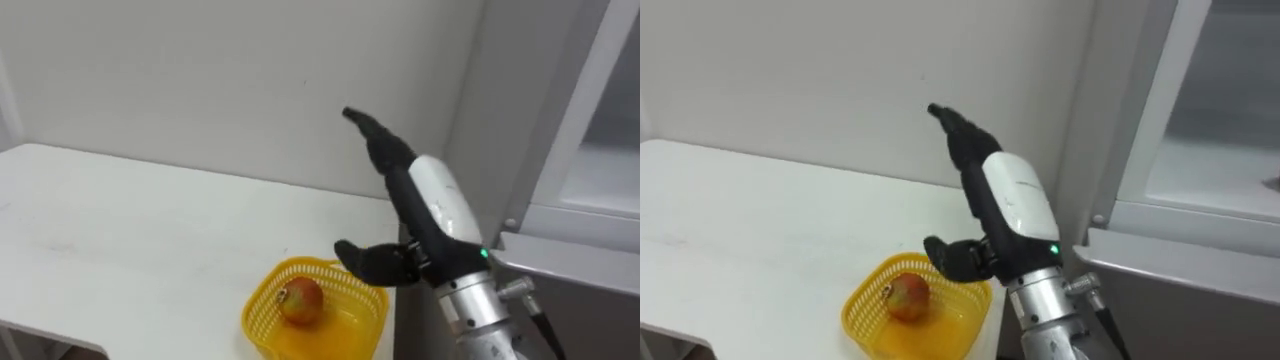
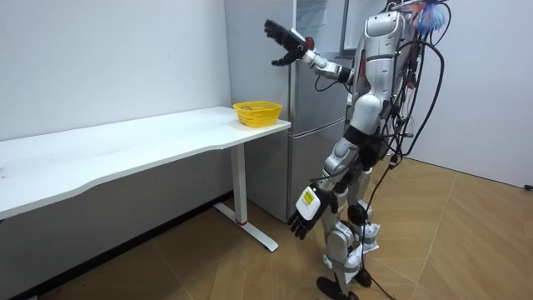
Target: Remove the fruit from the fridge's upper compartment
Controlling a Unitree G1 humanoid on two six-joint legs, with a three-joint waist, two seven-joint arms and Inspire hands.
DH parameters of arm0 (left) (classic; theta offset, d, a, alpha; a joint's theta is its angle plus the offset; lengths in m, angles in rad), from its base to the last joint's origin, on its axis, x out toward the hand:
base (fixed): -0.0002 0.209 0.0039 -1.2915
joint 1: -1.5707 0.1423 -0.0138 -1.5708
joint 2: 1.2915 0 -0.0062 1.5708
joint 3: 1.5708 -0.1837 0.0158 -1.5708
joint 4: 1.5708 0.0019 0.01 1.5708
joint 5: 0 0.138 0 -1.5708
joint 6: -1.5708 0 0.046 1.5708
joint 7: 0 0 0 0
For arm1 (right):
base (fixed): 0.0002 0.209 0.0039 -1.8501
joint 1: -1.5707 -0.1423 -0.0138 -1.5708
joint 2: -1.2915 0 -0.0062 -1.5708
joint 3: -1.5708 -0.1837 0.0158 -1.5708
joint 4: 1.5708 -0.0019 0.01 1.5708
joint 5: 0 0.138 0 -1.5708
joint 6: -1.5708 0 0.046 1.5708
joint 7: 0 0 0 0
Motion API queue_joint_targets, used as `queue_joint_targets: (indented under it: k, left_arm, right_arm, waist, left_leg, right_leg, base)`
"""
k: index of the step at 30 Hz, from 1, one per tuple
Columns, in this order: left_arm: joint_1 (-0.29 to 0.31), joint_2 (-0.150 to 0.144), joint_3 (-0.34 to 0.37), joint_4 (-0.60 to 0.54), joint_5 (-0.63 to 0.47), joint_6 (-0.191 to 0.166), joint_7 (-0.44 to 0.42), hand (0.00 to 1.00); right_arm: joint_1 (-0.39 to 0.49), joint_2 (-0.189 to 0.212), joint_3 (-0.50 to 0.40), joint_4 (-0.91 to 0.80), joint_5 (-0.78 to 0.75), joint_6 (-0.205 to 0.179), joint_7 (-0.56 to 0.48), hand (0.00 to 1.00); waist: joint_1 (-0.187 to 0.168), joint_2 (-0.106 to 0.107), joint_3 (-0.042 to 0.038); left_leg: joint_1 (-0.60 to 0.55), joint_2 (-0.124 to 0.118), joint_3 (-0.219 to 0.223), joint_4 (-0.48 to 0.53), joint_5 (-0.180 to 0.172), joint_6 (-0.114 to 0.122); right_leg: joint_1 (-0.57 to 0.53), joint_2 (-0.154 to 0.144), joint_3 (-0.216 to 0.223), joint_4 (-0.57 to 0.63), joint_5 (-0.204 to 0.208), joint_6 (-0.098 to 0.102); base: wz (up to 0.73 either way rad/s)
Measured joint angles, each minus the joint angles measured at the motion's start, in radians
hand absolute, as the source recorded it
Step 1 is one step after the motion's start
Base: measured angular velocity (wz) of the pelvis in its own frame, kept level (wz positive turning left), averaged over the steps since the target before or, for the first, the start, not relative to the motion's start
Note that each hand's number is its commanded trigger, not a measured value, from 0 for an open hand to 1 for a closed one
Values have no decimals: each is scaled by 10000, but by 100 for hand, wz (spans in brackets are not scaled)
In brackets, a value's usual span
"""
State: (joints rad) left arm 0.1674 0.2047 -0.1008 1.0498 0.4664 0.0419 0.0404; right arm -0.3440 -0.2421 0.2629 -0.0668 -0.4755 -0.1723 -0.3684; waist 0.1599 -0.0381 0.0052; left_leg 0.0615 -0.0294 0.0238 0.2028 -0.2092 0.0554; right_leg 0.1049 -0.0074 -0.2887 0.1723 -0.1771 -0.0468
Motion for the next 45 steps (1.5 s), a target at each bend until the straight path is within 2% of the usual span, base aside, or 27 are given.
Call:
queue_joint_targets:
  k: [2,5,7,8,12,16,19,24,26,28,29,31,32,36,39,43,45]
  left_arm:
    - [-5,-75,-12,70,-2,-7,248,0]
    - [8,-160,-14,160,-11,-154,460,0]
    - [-16,-160,-10,315,-11,-292,589,0]
    - [10,-158,-1,315,-13,-326,680,0]
    - [45,-159,-2,362,-34,-405,838,0]
    - [19,-217,-7,605,-28,-418,894,0]
    - [100,-261,2,728,-39,-412,878,0]
    - [126,-246,35,726,-421,-427,858,0]
    - [134,-176,141,740,-400,-457,859,0]
    - [201,-157,226,739,-400,-463,859,0]
    - [221,-145,241,738,-410,-466,858,0]
    - [225,-94,297,736,-410,-467,852,0]
    - [224,-42,311,726,-410,-470,841,0]
    - [206,-14,495,701,-382,-474,650,0]
    - [214,6,585,697,-346,-465,495,0]
    - [258,10,953,688,-319,-434,330,0]
    - [275,17,1109,686,-291,-416,329,0]
  right_arm:
    - [704,31,-163,-993,109,-35,-529,0]
    - [1486,41,-317,-2130,379,-372,-953,0]
    - [1657,42,-477,-2514,530,-577,-1167,0]
    - [1724,38,-632,-2766,562,-593,-1317,0]
    - [1741,29,-1120,-3364,599,-744,-1972,0]
    - [1799,28,-1548,-3821,451,-958,-2319,0]
    - [1833,-144,-1835,-3800,363,-1010,-2679,0]
    - [1946,-426,-2476,-3706,1206,-1043,-2756,0]
    - [1941,-466,-2953,-3657,1887,-1059,-2839,0]
    - [1924,-658,-3434,-3336,2246,-1127,-2930,0]
    - [1919,-935,-3756,-3037,2583,-1149,-2956,0]
    - [1870,-1219,-4146,-2535,3007,-1103,-2993,0]
    - [1845,-1252,-4266,-2314,3166,-1079,-3045,0]
    - [1763,-1443,-4433,-1655,3411,-1080,-3063,0]
    - [1618,-1633,-4447,-1073,3579,-874,-3074,0]
    - [828,-1861,-4454,246,4111,-697,-3044,0]
    - [582,-2088,-4468,733,4619,-455,-3018,0]
  waist:
    - [-211,32,-22]
    - [-442,75,-73]
    - [-538,88,-103]
    - [-726,72,-115]
    - [-826,87,-125]
    - [-1108,77,-147]
    - [-1279,45,-135]
    - [-1333,-74,-95]
    - [-1315,-173,-31]
    - [-1344,-222,-34]
    - [-1361,-254,-36]
    - [-1342,-300,-38]
    - [-1335,-326,-35]
    - [-1316,-369,-51]
    - [-1297,-413,-25]
    - [-1259,-582,20]
    - [-1243,-689,-47]
  left_leg:
    - [3,2,56,-3,-1,1]
    - [23,14,195,-50,1,4]
    - [38,24,311,-68,0,9]
    - [40,22,317,-68,4,14]
    - [204,78,570,-160,3,12]
    - [258,82,570,-164,2,10]
    - [383,78,579,-225,2,10]
    - [361,67,561,-190,5,6]
    - [352,64,564,-173,5,5]
    - [341,55,551,-131,3,9]
    - [342,43,527,-113,-1,16]
    - [346,36,523,-108,-1,19]
    - [345,39,520,-120,-1,19]
    - [347,40,499,-149,-2,18]
    - [345,29,438,-176,-1,17]
    - [286,29,425,-154,0,15]
    - [269,29,408,-150,0,16]
  right_leg:
    - [-18,8,101,13,1,-1]
    - [-147,14,288,145,0,0]
    - [-187,32,443,150,2,-4]
    - [-187,28,450,159,5,-4]
    - [-165,87,706,170,26,-27]
    - [-119,105,731,161,31,-28]
    - [-23,104,754,155,30,-25]
    - [-28,105,772,139,23,-20]
    - [-21,111,785,104,3,-10]
    - [24,86,675,-4,9,-2]
    - [68,75,640,-20,17,10]
    - [77,70,637,-26,18,14]
    - [74,74,638,-32,18,14]
    - [72,71,585,-37,12,15]
    - [60,65,549,-48,-11,20]
    - [4,77,582,-34,-24,17]
    - [-22,75,562,-37,-24,17]
  base:
    - [-10]
    - [-15]
    - [-20]
    - [-9]
    - [-17]
    - [-2]
    - [-1]
    - [1]
    - [0]
    - [6]
    - [8]
    - [3]
    - [0]
    - [1]
    - [4]
    - [0]
    - [3]
